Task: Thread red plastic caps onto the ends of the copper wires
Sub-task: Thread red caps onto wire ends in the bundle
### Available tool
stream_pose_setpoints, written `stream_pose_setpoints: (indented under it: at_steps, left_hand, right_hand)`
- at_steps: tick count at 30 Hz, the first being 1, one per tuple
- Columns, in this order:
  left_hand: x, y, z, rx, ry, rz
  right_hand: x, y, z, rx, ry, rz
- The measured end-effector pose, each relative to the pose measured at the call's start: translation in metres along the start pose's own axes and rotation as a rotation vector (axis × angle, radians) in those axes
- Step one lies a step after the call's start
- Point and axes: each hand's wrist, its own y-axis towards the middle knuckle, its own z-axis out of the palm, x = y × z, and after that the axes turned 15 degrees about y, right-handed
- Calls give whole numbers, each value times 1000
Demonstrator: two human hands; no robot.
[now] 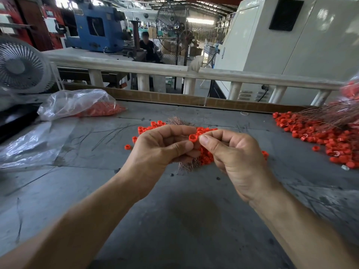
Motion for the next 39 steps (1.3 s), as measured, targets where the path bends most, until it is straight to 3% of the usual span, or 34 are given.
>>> stream_pose_setpoints:
  at_steps: [15, 21, 25, 33, 39]
  left_hand:
    - [-4, -2, -4, 97, 19, 17]
    - [-5, -1, -1, -23, 13, -12]
    - [-3, -2, 5, -69, 94, 13]
    - [-2, -4, 3, 8, 140, 26]
    - [-1, -3, 6, -49, 122, 32]
  right_hand:
    - [2, 4, -9, 60, -22, 16]
    - [2, 2, -7, -5, 95, 37]
    - [-3, -3, 5, 41, 27, -61]
    - [-1, -5, 6, 85, 18, -70]
    - [0, -6, 7, 49, 8, -54]
